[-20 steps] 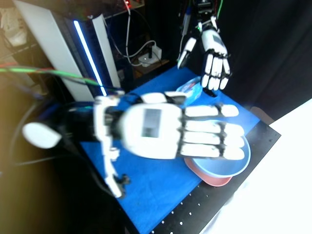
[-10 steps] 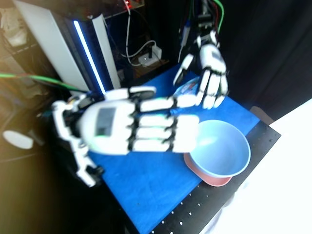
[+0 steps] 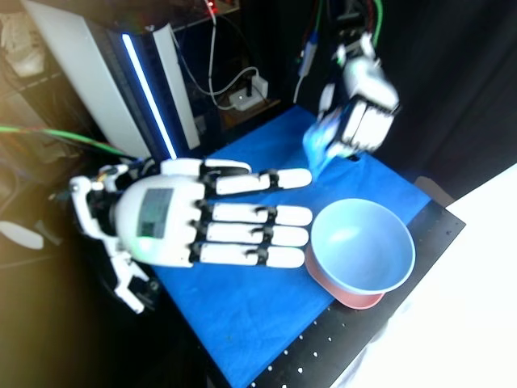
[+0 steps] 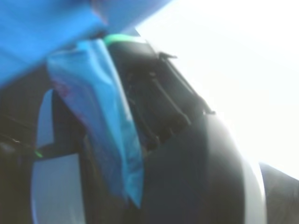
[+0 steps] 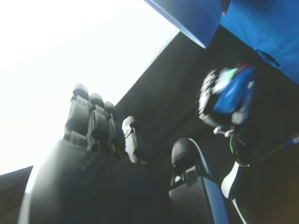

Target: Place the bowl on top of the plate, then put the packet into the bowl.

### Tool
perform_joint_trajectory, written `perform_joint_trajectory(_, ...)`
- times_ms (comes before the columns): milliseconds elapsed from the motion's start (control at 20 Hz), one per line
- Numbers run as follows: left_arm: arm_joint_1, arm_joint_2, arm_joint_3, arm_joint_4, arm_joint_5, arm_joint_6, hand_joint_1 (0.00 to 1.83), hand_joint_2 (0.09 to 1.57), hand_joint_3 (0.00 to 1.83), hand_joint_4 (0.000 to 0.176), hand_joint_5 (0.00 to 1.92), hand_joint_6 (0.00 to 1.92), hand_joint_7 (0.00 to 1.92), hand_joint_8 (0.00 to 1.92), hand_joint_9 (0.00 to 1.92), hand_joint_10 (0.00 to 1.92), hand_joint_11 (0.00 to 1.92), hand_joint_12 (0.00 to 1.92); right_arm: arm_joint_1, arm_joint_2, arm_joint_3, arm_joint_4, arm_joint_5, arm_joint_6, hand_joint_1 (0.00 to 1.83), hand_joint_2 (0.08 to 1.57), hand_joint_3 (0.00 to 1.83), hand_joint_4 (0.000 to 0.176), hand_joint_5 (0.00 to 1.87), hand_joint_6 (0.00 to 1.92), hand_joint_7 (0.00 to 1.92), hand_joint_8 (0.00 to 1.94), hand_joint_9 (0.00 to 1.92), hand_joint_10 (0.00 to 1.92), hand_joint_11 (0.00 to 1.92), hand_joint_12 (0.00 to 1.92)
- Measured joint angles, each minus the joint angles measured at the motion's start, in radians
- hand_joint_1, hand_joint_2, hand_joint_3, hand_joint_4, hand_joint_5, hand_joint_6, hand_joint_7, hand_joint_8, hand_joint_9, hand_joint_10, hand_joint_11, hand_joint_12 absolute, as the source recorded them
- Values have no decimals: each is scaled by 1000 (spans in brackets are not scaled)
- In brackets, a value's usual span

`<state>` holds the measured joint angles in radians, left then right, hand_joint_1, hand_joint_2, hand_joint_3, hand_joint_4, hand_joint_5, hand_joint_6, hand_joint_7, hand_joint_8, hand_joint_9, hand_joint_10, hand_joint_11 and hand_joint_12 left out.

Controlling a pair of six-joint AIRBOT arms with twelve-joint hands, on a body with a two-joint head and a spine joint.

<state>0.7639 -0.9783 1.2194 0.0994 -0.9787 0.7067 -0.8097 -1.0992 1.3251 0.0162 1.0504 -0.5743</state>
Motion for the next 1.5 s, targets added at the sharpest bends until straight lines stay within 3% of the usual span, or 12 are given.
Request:
perform_joint_trajectory(50, -25, 1, 6, 17, 0, -2, 1274, 1096, 2, 0, 1070, 585, 1013, 1194, 956, 1330, 776, 1716, -5, 0, 0, 5, -1, 0, 0, 1374, 4, 176, 0, 0, 0, 0, 0, 0, 0, 0)
perform_joint_trajectory(100, -49, 0, 18, 26, 3, 0, 1279, 1080, 1, 0, 1056, 653, 1078, 1077, 972, 1244, 808, 1681, -6, 0, 0, 8, -3, 0, 0, 1373, 3, 176, 0, 0, 0, 0, 0, 0, 0, 0)
perform_joint_trajectory(200, -116, -11, 51, 4, 19, 30, 1383, 1073, 0, 0, 943, 1000, 1122, 692, 1029, 1059, 885, 1291, -9, 0, 0, 13, -2, 0, 0, 1368, 0, 175, 0, 0, 0, 0, 0, 0, 0, 0)
perform_joint_trajectory(250, -209, -58, 121, -5, 80, 32, 1396, 1039, 0, 0, 1030, 882, 1221, 417, 1114, 951, 1043, 1057, -13, -1, 0, 31, -3, -1, 0, 1362, 0, 169, 0, 0, 0, 0, 0, 0, 0, 0)
perform_joint_trajectory(400, -326, -158, 217, 31, 239, 35, 1399, 1035, 0, 0, 1001, 856, 1273, 307, 1162, 905, 1125, 951, -24, -7, 0, 40, 0, 0, 0, 1349, 0, 167, 0, 0, 0, 0, 0, 0, 0, 0)
perform_joint_trajectory(600, -367, -304, 329, 39, 406, 34, 1281, 1019, 2, 0, 1172, 536, 1254, 652, 1287, 398, 989, 1124, -25, -18, 0, 37, 1, 4, 0, 1438, 16, 111, 0, 0, 0, 0, 0, 0, 0, 0)
perform_joint_trajectory(750, -375, -361, 395, 30, 487, 34, 1237, 1088, 4, 0, 1009, 838, 1067, 945, 1101, 337, 623, 1262, -25, -18, 0, 41, 2, 4, 0, 1421, 2, 133, 0, 0, 0, 0, 0, 0, 0, 0)
perform_joint_trajectory(850, -377, -386, 431, 8, 520, 34, 1247, 1115, 1, 0, 898, 950, 1064, 1010, 1148, 351, 804, 1150, -26, -19, 0, 40, 4, 4, 0, 1431, 6, 144, 0, 0, 0, 0, 0, 0, 0, 0)
perform_joint_trajectory(950, -373, -410, 454, -1, 558, 34, 1039, 972, 0, 0, 796, 112, 853, 221, 919, 206, 527, 1171, -27, -21, 0, 40, 7, 5, 0, 1426, 3, 151, 0, 0, 0, 0, 0, 0, 0, 0)
perform_joint_trajectory(1100, -372, -446, 479, -3, 586, 33, 908, 965, 0, 64, 584, 0, 687, 5, 736, 37, 328, 888, -27, -27, 0, 39, 8, 10, 0, 1435, 5, 156, 0, 0, 0, 0, 0, 0, 0, 0)
perform_joint_trajectory(1350, -373, -446, 473, -8, 584, 34, 823, 964, 0, 75, 521, 0, 611, 0, 690, 1, 127, 1199, -31, -28, 1, 41, 8, 12, 0, 1439, 6, 149, 0, 0, 0, 0, 0, 0, 0, 0)
perform_joint_trajectory(1500, -357, -380, 398, -6, 529, 34, 675, 954, 1, 102, 380, 0, 376, 0, 413, 0, 0, 1027, -31, -25, 1, 36, 7, 31, 0, 1432, 2, 169, 0, 0, 0, 0, 0, 0, 0, 0)
